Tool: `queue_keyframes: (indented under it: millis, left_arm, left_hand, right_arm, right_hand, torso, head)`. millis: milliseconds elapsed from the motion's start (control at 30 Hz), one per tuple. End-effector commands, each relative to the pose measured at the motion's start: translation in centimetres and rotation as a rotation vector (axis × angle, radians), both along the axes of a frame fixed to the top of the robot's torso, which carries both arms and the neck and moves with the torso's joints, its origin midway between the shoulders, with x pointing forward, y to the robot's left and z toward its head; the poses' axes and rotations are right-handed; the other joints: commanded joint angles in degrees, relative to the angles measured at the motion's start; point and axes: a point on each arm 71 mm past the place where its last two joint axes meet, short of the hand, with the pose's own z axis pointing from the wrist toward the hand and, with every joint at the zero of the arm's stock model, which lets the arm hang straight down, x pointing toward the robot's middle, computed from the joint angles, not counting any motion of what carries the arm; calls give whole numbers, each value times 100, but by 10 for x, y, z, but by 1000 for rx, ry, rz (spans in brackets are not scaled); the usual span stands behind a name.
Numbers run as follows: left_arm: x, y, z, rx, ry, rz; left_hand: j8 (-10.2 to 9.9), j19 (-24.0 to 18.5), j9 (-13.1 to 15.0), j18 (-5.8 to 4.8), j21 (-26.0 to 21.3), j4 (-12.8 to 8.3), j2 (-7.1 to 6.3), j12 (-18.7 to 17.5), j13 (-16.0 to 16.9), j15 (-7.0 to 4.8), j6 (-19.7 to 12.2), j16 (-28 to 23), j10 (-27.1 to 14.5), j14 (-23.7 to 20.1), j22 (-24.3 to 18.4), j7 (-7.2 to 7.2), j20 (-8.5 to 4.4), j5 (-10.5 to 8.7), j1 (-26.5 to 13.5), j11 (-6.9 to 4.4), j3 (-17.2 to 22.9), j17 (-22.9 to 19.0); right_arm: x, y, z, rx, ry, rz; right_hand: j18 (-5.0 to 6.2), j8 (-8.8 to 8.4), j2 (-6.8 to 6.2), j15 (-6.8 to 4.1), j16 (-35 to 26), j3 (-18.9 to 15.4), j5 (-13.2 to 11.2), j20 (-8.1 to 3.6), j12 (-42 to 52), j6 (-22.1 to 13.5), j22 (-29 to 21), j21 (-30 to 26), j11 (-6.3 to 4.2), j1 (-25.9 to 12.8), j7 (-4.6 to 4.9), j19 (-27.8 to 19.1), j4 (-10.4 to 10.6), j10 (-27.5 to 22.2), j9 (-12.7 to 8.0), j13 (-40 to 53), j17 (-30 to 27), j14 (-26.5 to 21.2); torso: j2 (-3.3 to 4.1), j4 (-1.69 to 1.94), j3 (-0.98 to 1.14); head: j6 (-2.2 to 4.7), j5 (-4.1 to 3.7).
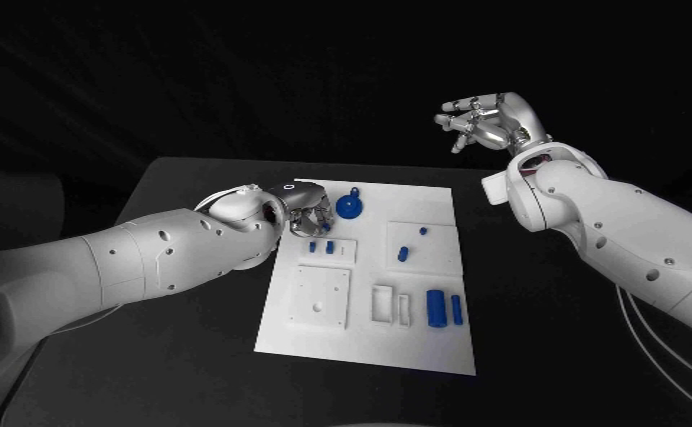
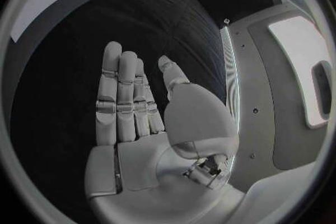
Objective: Assemble the parts on the task board
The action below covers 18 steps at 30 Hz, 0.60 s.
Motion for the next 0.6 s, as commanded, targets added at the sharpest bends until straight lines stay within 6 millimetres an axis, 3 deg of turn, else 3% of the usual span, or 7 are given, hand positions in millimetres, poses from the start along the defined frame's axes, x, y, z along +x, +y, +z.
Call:
queue_keyframes:
  millis: [33,133,233,333,600]
  left_arm:
    - [-2,-1,-6,34,38,-7]
    - [-2,-2,-8,40,42,-11]
    - [-3,-3,-9,41,42,-15]
    - [-4,-3,-9,40,40,-15]
    - [-3,-3,-8,29,20,-12]
  left_hand:
    - [14,-23,8,84,27,-1,4,-24,-5,34,-26,34,-27,6,104,-4,22,-14,45,11,29,-9]
    - [24,-25,13,84,31,-7,13,-21,-3,26,25,36,19,4,105,-18,20,-19,46,-5,20,-9]
    - [32,-24,24,66,36,-34,38,-29,-3,-33,269,32,250,4,103,-77,-15,-26,57,-84,-60,-12]
    - [15,-9,16,19,48,-83,100,-23,-1,-45,290,28,263,16,104,-78,-54,-27,70,-95,-173,-13]
    - [4,-16,4,18,58,-108,81,-25,-3,-11,129,23,115,13,103,-42,-44,-37,66,-41,-182,-13]
  right_arm:
    - [0,1,0,-4,-4,16]
    - [0,1,0,-4,-4,16]
    - [0,1,0,-4,-4,15]
    - [0,1,0,-4,-4,15]
    - [0,1,0,-4,-3,13]
  right_hand:
    - [43,-30,-7,21,-11,36,-15,52,-38,47,-25,29,10,-74,5,152,-6,-7,-6,-10,-8,-5]
    - [43,-30,-7,21,-11,36,-15,52,-38,47,-25,29,10,-74,5,152,-6,-7,-6,-10,-8,-5]
    - [43,-30,-7,21,-11,36,-15,52,-38,47,-25,29,10,-74,5,152,-6,-7,-6,-10,-8,-5]
    - [43,-30,-7,21,-11,36,-15,52,-38,47,-25,29,10,-74,5,152,-6,-7,-6,-10,-8,-5]
    - [43,-30,-7,21,-11,36,-15,52,-38,47,-25,29,10,-74,5,152,-6,-7,-6,-10,-8,-5]
  torso:
    - [1,-1,-1]
    - [0,-1,-2]
    - [0,3,-2]
    - [0,4,-3]
    - [-1,4,-5]
  head:
    - [-6,-3]
    - [-11,-2]
    - [-14,-8]
    - [-3,-8]
    - [-1,-7]
